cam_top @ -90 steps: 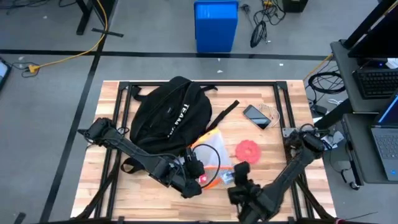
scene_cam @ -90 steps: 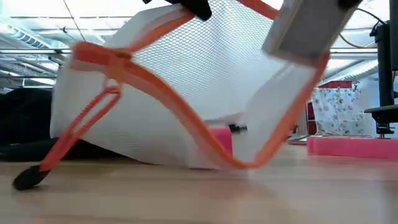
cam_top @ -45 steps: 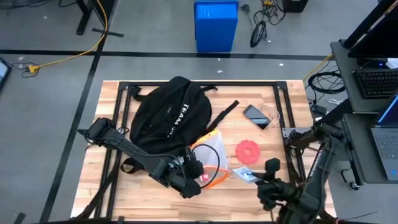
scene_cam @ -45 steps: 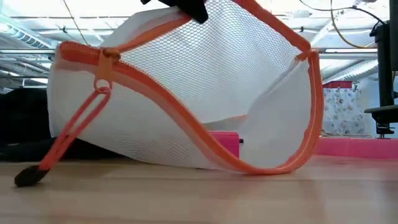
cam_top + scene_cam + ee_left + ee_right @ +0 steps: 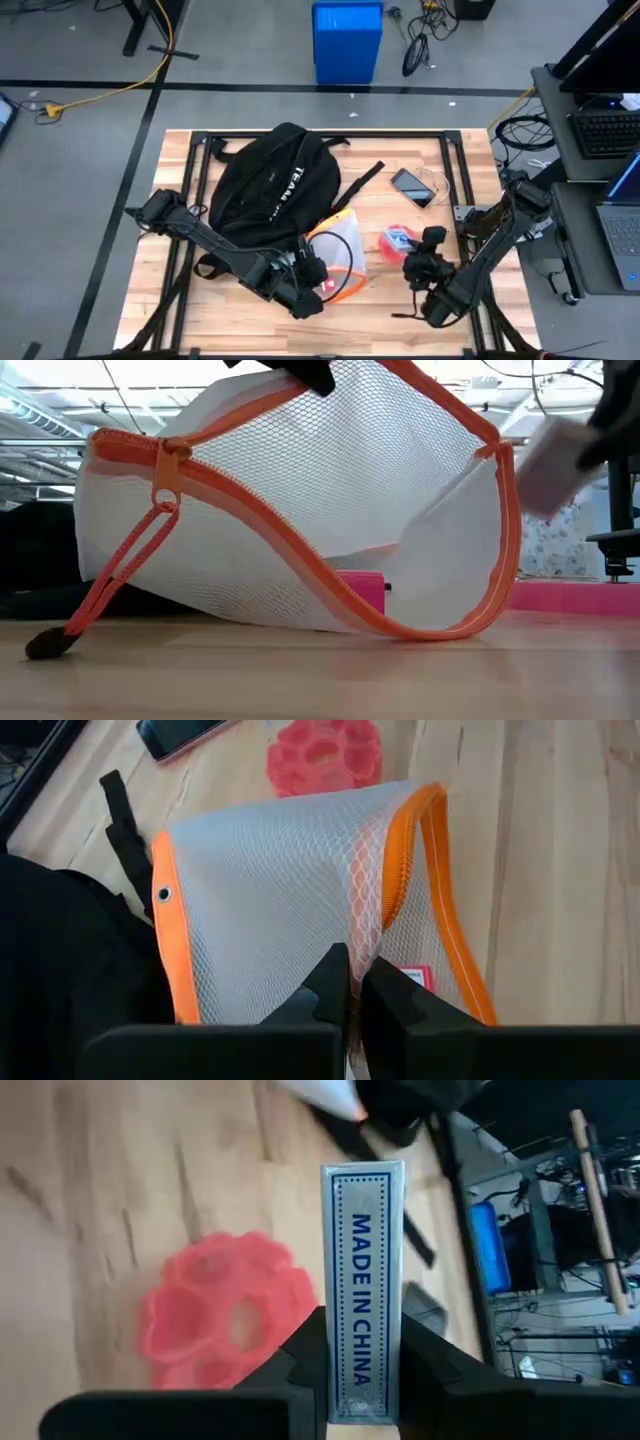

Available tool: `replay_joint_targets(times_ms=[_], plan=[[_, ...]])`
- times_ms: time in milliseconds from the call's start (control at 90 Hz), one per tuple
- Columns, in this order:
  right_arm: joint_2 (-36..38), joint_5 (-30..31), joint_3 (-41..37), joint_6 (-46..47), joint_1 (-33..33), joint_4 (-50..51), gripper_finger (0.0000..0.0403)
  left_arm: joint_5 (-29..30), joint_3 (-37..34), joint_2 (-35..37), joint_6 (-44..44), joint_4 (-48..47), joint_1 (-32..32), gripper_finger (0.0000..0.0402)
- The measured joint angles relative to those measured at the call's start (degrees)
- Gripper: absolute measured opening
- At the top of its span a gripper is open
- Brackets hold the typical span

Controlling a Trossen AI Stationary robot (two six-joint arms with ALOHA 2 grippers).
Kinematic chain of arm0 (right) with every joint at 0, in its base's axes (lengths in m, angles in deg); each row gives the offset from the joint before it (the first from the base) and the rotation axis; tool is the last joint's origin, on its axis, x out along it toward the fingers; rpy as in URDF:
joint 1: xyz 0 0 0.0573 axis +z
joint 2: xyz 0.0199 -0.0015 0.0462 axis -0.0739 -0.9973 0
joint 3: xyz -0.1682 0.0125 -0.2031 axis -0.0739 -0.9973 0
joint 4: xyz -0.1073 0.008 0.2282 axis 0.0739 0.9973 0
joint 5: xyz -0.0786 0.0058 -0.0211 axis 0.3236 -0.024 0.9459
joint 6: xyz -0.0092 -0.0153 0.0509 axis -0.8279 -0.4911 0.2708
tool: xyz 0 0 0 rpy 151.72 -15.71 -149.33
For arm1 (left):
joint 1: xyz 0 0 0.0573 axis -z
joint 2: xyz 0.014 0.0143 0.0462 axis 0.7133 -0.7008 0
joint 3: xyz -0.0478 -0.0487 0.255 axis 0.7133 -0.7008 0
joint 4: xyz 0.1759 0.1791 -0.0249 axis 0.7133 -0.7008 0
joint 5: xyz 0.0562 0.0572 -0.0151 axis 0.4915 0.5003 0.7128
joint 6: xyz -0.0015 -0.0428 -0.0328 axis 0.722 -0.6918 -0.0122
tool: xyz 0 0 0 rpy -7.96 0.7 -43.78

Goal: Unpack backpack
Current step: Remove the card pack from the orange zip bag

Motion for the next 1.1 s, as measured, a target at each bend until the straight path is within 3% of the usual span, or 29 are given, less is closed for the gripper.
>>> replay_joint_targets(times_ms=[422, 833, 1100], plan=[[-1.22, -7.28, -4.29, -13.28, -6.48, -11.96, 0.0054, -0.02, 0.0, 0.0, 0.02, 0.05, -0.28, 0.0], [-4.31, -9.2, -4.31, -10.74, -9.68, -7.43, 0.0057, -0.07, 0.0, 0.0, 0.09, 0.04, -0.26, 0.0], [-4.31, -10.79, -4.29, -12.18, -8.9, -8.34, 0.0104, -0.07, 0.0, 0.0, 0.02, 0.04, -0.27, 0.0]])
